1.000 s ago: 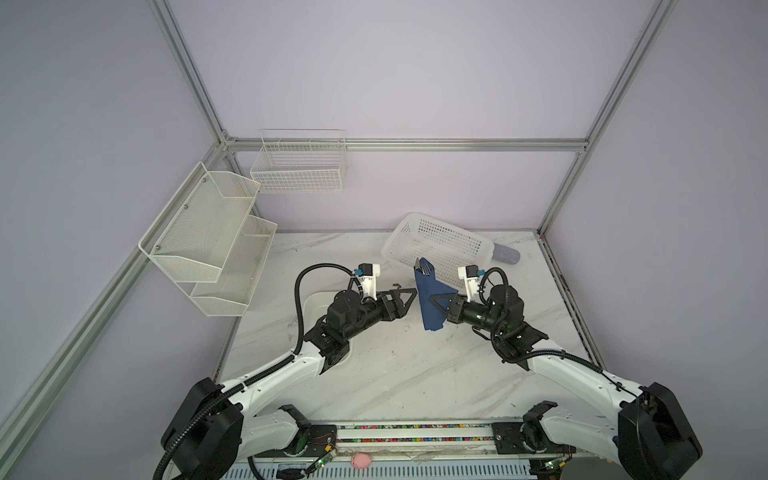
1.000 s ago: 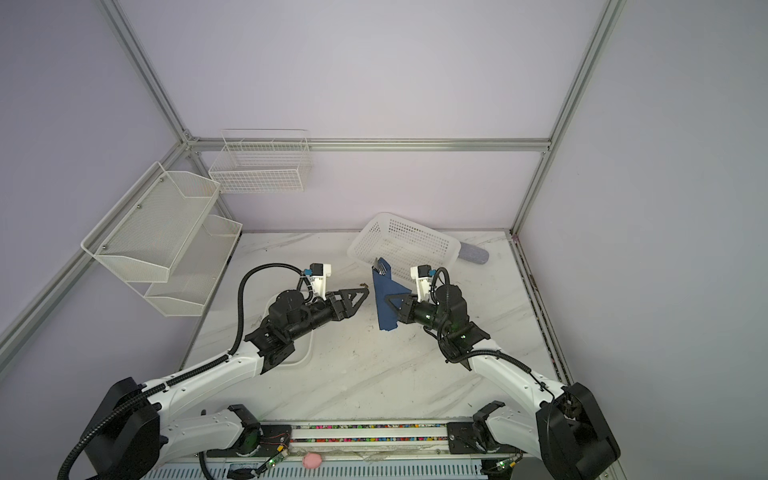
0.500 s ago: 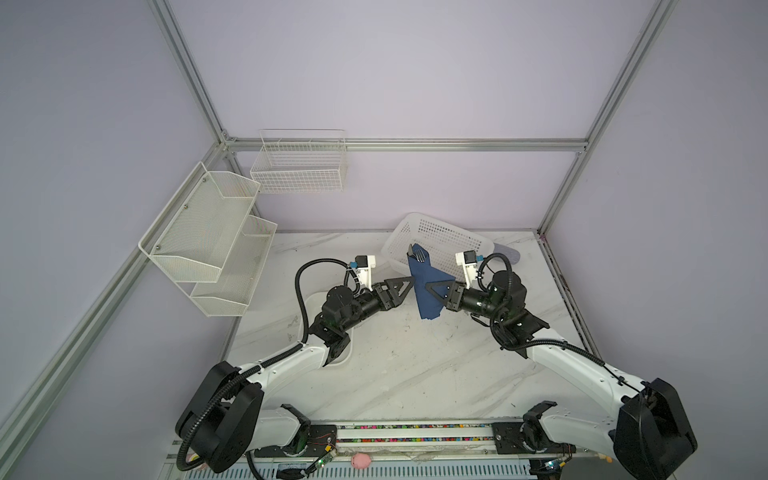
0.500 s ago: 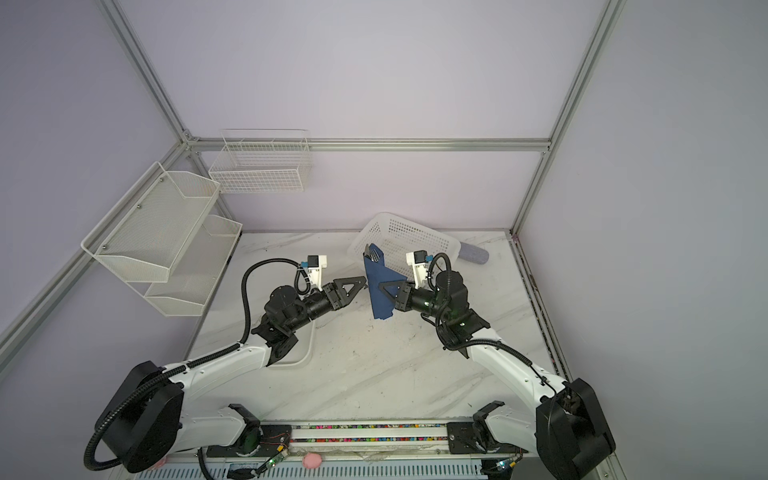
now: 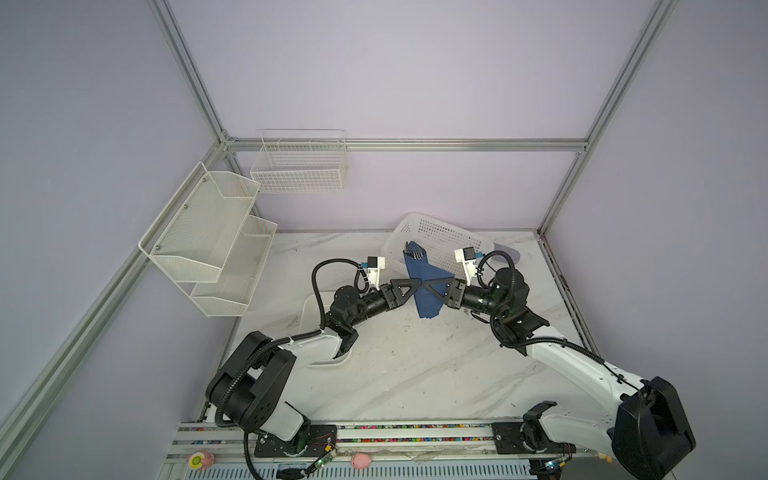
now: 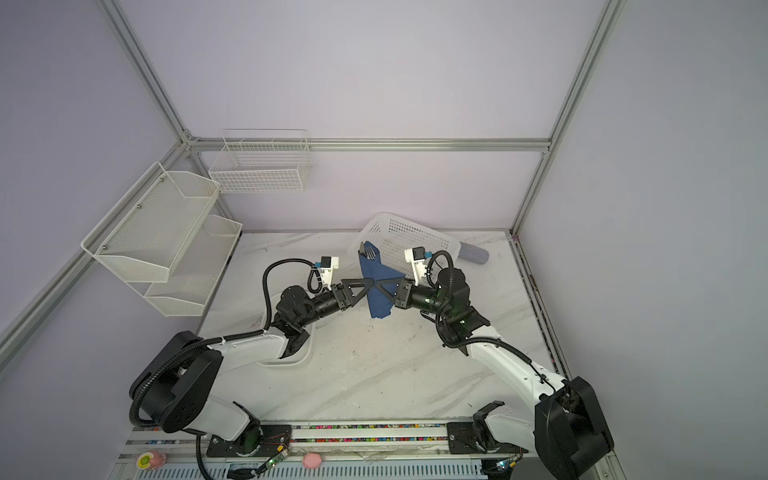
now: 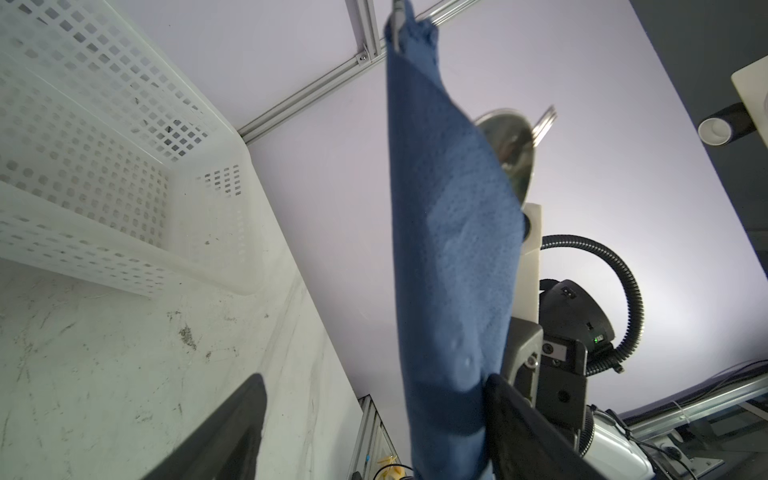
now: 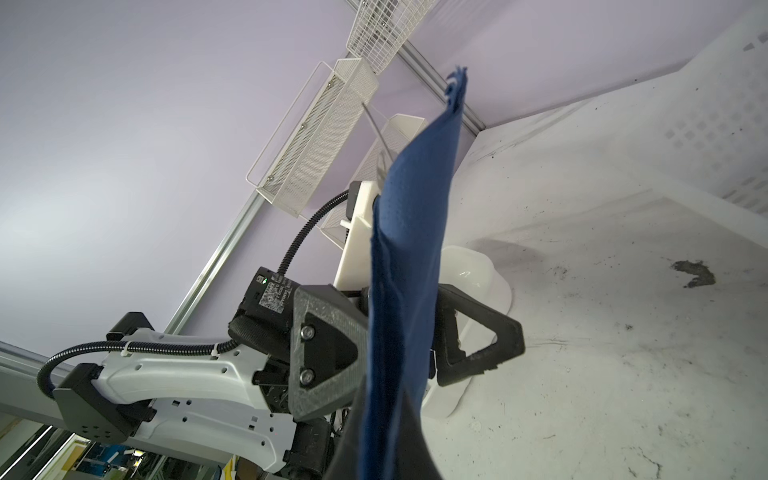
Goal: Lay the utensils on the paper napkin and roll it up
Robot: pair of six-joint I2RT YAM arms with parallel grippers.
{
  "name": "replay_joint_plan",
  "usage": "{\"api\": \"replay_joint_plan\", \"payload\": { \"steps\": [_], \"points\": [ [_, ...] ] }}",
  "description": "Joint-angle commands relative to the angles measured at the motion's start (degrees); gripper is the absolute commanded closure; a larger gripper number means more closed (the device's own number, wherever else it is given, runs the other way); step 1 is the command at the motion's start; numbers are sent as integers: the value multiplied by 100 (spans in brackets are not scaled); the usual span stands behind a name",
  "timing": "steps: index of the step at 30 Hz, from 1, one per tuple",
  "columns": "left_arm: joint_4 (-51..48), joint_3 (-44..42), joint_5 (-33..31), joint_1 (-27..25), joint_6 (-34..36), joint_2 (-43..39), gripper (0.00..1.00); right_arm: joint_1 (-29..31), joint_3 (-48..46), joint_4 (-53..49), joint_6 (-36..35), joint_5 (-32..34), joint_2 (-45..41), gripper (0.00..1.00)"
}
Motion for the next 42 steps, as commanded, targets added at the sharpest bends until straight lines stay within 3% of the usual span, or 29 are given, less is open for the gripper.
{"api": "replay_joint_plan", "payload": {
  "steps": [1, 15, 32, 42],
  "points": [
    [828, 559, 325, 20, -330, 42, 22, -23, 173, 681, 88, -224, -5, 92],
    [1460, 716, 457, 17, -539, 164, 28, -56, 63, 1393, 515, -622, 240, 92],
    [1652, 775, 439, 17, -552, 167, 58, -58, -70, 1553, 567, -685, 297, 92],
    [1781, 805, 422, 17, -643, 217, 58, -57, -119, 1880, 776, -799, 404, 92]
  ]
}}
